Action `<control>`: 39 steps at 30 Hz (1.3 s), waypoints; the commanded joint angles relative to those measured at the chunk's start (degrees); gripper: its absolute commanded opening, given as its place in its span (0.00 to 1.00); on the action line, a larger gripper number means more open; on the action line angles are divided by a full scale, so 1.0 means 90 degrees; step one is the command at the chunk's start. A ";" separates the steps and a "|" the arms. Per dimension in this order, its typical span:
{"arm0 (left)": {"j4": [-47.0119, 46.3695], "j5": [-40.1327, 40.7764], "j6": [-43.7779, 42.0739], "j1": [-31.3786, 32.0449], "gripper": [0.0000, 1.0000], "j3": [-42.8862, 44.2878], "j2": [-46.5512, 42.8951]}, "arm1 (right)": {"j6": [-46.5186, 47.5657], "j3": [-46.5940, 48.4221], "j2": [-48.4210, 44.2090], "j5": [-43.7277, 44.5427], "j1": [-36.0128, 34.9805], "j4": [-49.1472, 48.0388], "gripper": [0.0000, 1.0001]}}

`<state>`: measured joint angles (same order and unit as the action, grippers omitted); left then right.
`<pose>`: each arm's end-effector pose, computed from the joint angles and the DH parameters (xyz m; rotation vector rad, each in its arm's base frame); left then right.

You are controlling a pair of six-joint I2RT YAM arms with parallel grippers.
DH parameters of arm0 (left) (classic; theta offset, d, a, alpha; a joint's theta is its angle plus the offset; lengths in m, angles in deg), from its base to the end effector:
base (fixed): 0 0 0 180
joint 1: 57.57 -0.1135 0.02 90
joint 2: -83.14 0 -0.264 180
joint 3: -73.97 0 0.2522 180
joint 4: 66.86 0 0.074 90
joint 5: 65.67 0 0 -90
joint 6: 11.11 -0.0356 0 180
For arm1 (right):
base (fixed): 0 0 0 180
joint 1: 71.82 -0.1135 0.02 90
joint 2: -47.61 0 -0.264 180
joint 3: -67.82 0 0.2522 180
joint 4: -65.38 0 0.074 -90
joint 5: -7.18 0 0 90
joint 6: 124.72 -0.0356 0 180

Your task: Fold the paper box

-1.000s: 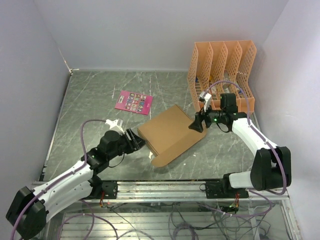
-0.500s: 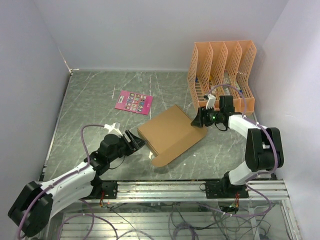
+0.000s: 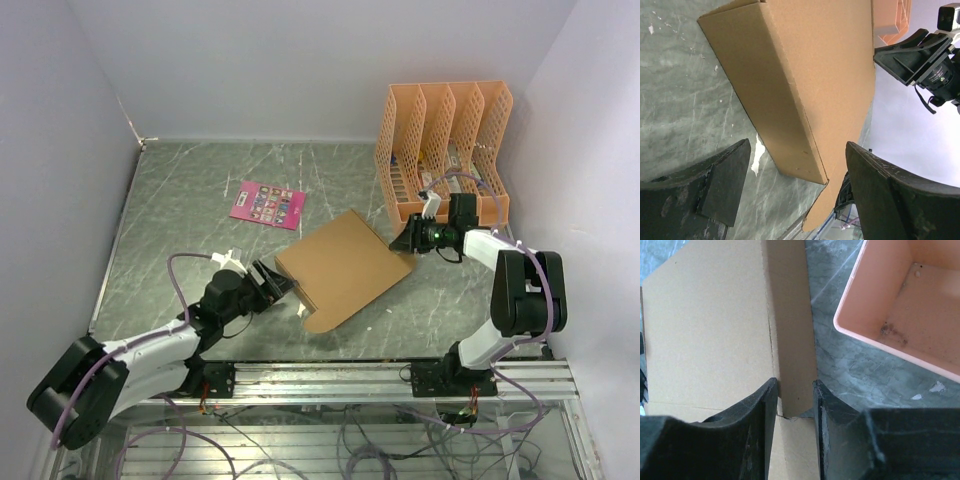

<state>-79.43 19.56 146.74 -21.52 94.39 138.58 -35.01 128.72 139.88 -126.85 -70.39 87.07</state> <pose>0.1421 -0.1071 0.1444 -0.5408 2.1211 -1.2086 0.3062 0.0171 0.1664 -0.2806 2.3419 0.9373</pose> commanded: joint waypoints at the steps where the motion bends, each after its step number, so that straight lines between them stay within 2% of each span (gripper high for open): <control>1: -0.0862 -0.0114 0.0169 -0.0044 0.88 -0.0063 0.0486 | 0.0099 -0.0218 0.0281 0.0294 0.0123 0.0257 0.31; 10: -0.2064 -0.0002 0.0476 0.0009 0.91 -0.0193 0.1550 | 0.0094 -0.0233 0.0455 0.0373 0.0143 0.0282 0.30; 18: -0.1942 0.0263 0.0252 0.0156 0.92 0.0020 0.1651 | 0.0004 -0.0276 0.0579 0.0406 0.0355 0.0337 0.29; 25: -0.2558 0.0367 0.0423 0.0329 0.92 -0.0024 0.2212 | -0.0011 -0.0282 0.0620 0.0214 0.0599 0.0365 0.28; 28: -0.2579 0.0438 0.0361 0.0386 0.92 0.0042 0.2286 | 0.0040 -0.0306 0.0521 -0.0013 0.0603 0.0361 0.29; 39: -0.3135 0.0599 0.0126 0.0417 0.93 0.0228 0.2425 | 0.0163 -0.0283 0.0641 0.0143 0.0660 0.0543 0.26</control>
<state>-102.01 22.77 149.43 -18.30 94.78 159.06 -37.33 128.13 142.92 -133.87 -65.65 86.41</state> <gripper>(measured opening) 0.925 0.283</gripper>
